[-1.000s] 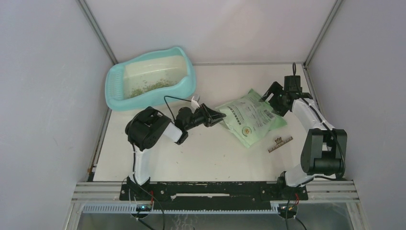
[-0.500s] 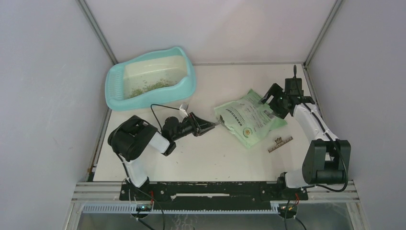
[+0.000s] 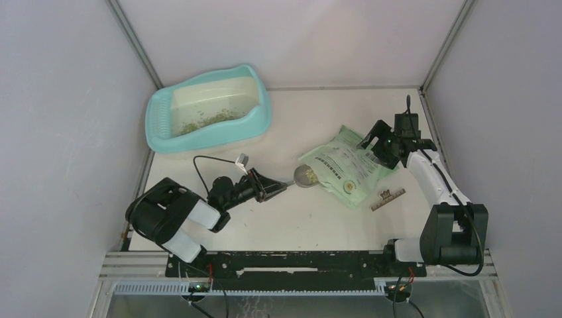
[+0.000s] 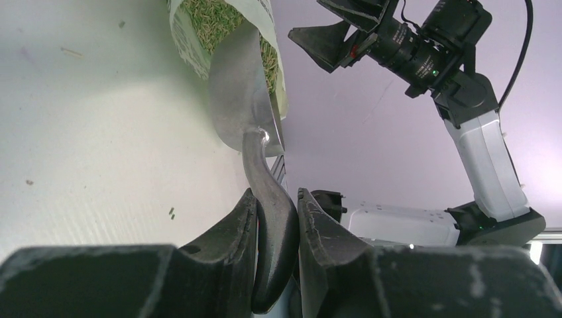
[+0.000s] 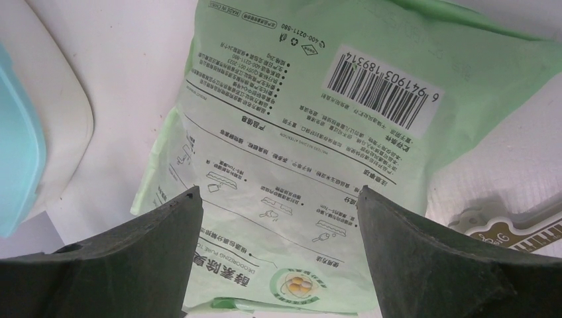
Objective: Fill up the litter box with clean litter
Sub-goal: 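Scoop the cat litter from the cat litter bag.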
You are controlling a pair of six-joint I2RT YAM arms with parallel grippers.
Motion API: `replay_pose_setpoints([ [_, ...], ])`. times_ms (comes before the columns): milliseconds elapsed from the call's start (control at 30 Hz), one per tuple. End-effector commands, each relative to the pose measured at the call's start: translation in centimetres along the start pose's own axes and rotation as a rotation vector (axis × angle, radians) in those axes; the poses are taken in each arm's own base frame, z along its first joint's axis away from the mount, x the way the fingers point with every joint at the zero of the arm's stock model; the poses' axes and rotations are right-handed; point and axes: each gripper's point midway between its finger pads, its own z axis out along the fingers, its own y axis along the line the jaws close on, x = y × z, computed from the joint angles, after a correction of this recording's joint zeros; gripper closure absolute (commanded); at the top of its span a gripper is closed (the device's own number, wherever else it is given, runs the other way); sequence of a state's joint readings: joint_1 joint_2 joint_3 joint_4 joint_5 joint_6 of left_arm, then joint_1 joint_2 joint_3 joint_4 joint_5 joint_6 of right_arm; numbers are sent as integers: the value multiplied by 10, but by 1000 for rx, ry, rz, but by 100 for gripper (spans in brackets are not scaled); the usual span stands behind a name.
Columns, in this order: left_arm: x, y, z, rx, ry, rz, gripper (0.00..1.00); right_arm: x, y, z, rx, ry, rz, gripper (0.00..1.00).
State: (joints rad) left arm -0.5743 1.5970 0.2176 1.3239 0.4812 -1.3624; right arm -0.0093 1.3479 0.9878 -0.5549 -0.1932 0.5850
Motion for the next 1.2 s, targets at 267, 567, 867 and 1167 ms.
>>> replay_pose_setpoints([
  [267,-5,-73,-19,242,-42,106,86,-3,10,-7,-43,-29,-26,7],
  [567,-12,-96,-17,300,-42,109,85,-6,9,-7,-51,-32,-22,7],
  [867,-16,-92,-26,286,-57,103,85,-11,6,-6,-61,-34,-11,7],
  [1167,-11,-44,-22,164,-45,102,85,-8,4,-3,-51,-20,-21,7],
])
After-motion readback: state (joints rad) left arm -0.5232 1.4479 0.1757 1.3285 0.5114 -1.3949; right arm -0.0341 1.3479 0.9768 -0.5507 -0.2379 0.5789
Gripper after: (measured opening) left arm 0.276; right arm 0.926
